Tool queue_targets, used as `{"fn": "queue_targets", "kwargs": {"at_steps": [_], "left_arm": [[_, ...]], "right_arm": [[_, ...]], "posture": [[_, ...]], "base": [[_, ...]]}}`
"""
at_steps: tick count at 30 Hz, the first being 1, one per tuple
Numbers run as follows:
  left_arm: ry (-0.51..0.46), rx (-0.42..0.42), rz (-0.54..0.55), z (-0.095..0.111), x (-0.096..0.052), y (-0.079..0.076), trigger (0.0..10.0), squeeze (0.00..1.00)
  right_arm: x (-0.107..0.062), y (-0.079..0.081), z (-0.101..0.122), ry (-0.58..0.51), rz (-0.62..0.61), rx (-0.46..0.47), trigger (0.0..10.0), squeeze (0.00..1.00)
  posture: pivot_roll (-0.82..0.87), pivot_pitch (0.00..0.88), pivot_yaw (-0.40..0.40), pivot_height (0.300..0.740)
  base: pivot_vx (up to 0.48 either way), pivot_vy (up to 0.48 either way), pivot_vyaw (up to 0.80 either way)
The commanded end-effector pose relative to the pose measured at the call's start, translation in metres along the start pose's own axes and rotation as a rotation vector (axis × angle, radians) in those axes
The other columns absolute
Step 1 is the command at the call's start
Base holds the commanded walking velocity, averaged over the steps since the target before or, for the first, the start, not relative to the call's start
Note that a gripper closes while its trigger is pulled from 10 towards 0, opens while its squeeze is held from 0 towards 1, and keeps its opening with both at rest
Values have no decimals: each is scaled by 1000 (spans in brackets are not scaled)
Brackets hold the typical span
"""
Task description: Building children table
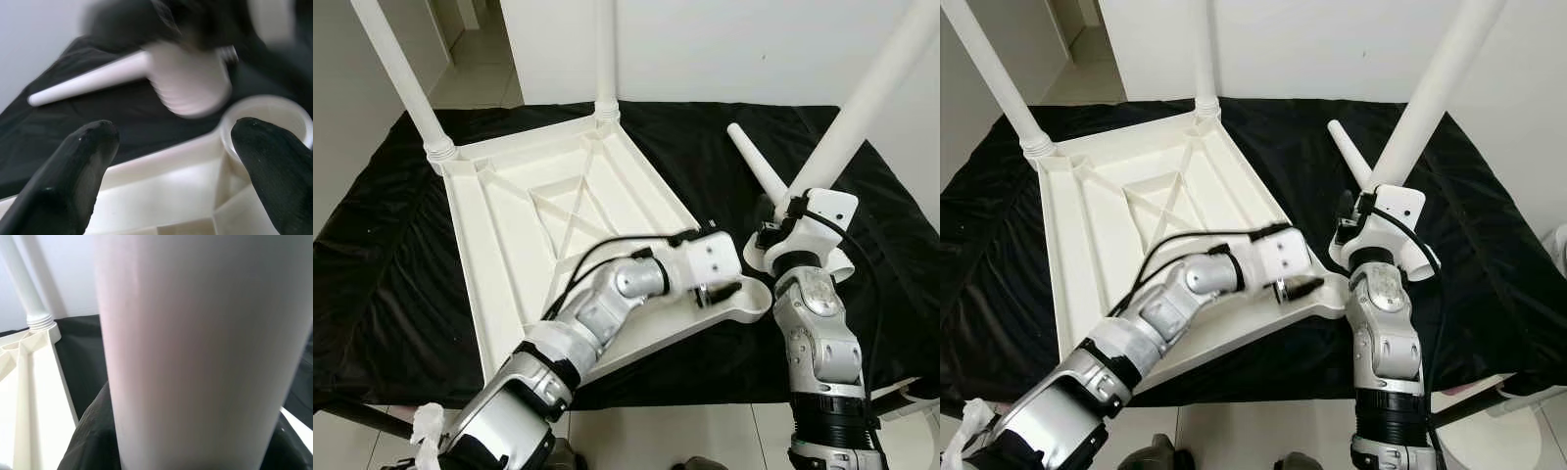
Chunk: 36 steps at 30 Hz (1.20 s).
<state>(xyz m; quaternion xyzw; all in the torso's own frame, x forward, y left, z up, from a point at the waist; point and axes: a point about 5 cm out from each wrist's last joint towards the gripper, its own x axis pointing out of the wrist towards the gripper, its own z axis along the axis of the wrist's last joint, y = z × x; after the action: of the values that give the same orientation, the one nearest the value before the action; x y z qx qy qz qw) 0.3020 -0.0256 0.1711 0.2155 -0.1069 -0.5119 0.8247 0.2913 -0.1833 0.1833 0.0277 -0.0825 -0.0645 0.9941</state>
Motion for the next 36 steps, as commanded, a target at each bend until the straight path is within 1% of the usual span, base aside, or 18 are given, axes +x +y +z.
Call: {"fn": "queue_targets", "kwargs": {"at_steps": [1,3,5,6,8,9,13,14,17,18,21,22,23,24,26,32,33,36], "left_arm": [[-28,-80,1,2,-11,7,10000,0],[-60,-153,-51,4,-23,10,10000,0],[-68,-158,-65,2,-33,12,10000,0],[-68,-158,-65,2,-33,12,10000,0],[-61,-158,-68,-3,-42,13,10000,0],[-61,-158,-68,-3,-42,13,10000,0],[-48,-217,-51,-8,-51,15,10000,0],[-52,-234,-40,-7,-52,17,6000,0],[-55,-246,-33,-6,-53,19,6000,0],[-63,-263,-36,-4,-55,19,0,0],[-71,-259,-47,-2,-56,19,0,0],[-71,-248,-56,-1,-58,19,4353,0],[-71,-248,-56,-1,-58,19,4353,0],[-61,-248,-72,0,-59,17,10000,0],[-63,-254,-112,1,-62,13,10000,0],[-55,-262,-148,0,-70,8,10000,0],[-37,-293,-166,0,-73,5,10000,0],[-23,-321,-180,1,-77,4,10000,0]], "right_arm": [[-3,3,5,-34,24,-2,10000,0],[-6,4,2,-32,39,-11,10000,0],[-9,5,1,-38,55,-26,10000,0],[-9,5,1,-38,55,-26,10000,0],[-11,7,0,-42,77,-31,10000,0],[-11,7,0,-42,77,-31,10000,0],[-12,7,-1,-42,98,-34,10000,0],[-12,8,0,-45,103,-37,10000,0],[-12,8,1,-48,106,-39,10000,0],[-12,8,1,-52,109,-41,10000,0],[-12,10,2,-59,119,-41,10000,0],[-13,11,2,-65,131,-42,10000,0],[-13,11,2,-65,131,-42,10000,0],[-15,12,3,-75,142,-44,10000,0],[-18,12,2,-84,161,-31,10000,0],[-27,11,2,-103,174,1,10000,0],[-32,11,1,-109,190,2,10000,0],[-38,12,-2,-112,217,-1,10000,0]], "posture": [[-32,33,21,740],[-25,33,16,740],[-18,31,11,740],[-18,31,11,740],[-13,28,5,740],[-13,28,5,740],[-9,21,-2,740],[-9,16,-4,740],[-9,16,-4,740],[-9,12,-5,740],[-7,11,-9,740],[-9,9,-10,740],[-9,9,-10,740],[-11,7,-10,740],[-14,4,-9,740],[-17,2,-11,740],[-18,2,-12,740],[-20,1,-13,740]], "base": [[0,0,0],[0,0,0],[0,0,0],[0,0,0],[0,0,0],[0,0,0],[0,0,0],[0,0,0],[0,0,0],[0,0,0],[0,0,0],[0,0,0],[0,0,0],[0,0,0],[0,0,0],[0,0,0],[0,0,0],[0,0,0]]}}
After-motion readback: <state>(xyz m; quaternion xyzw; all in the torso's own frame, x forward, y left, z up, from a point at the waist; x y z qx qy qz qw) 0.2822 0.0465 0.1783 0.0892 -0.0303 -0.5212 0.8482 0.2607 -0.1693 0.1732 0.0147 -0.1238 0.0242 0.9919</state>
